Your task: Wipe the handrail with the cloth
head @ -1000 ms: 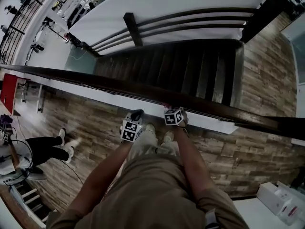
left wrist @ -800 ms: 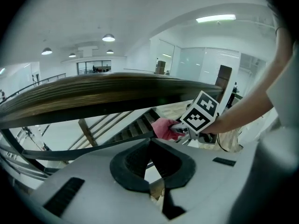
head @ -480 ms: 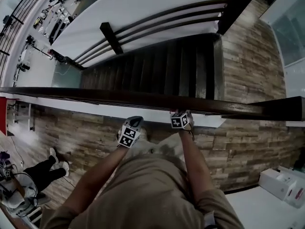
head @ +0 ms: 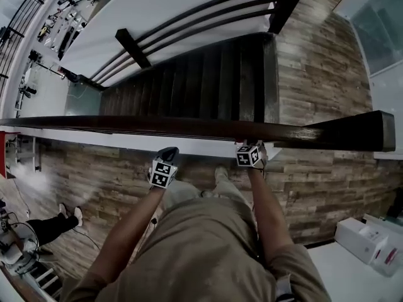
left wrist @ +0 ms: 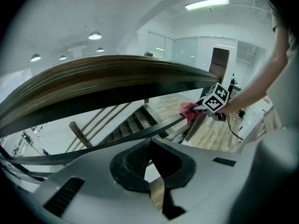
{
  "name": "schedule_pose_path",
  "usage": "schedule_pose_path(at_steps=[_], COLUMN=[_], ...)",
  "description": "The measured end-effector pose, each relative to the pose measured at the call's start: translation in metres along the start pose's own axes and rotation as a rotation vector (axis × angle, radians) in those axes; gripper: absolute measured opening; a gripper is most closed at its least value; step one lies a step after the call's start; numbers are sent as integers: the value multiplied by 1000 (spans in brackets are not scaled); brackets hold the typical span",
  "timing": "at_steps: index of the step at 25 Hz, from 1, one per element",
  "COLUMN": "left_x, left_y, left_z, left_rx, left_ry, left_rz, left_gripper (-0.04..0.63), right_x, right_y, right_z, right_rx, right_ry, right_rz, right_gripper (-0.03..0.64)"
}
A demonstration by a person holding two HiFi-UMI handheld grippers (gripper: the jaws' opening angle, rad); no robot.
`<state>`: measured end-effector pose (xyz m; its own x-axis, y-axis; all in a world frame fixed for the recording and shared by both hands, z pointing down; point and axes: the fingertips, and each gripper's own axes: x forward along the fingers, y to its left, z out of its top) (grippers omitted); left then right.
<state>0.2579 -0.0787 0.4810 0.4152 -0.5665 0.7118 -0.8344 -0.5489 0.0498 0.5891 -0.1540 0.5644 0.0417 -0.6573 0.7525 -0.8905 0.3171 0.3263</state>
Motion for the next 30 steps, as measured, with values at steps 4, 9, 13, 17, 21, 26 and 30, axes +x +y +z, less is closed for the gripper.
schedule_pose_path(at_steps=[4,9,13,17,21,26,30], left_x=[21,26,18,6,-15,-45,-78], left_y=[-60,-90,-98,-87,-53,4,73], left_z=[14,28,41,36,7,-25,-57], left_rx=[-4,-1,-13,-45,-114,-165,-202], left_ry=[3,-24,-46,-64,-57,-57,-61], left_rz=[1,24,47,77,138,206,255], left_gripper=[17,17,17,17,17,17,17], right_x=[3,0,-12,-34,-50,-63,-75], right_y=[-81,-126,-126,-73,39,161,264], right_z=[-49,-79,-82,-58,-8,58,119], right_rx=[35,73,107,41,-98,-259,-355], right_ry=[37,78,57,-69,-197,-300,-359], right_rz=[-55,-100,-97,1,186,358,453], right_gripper=[74,74,74,74,74,74,74])
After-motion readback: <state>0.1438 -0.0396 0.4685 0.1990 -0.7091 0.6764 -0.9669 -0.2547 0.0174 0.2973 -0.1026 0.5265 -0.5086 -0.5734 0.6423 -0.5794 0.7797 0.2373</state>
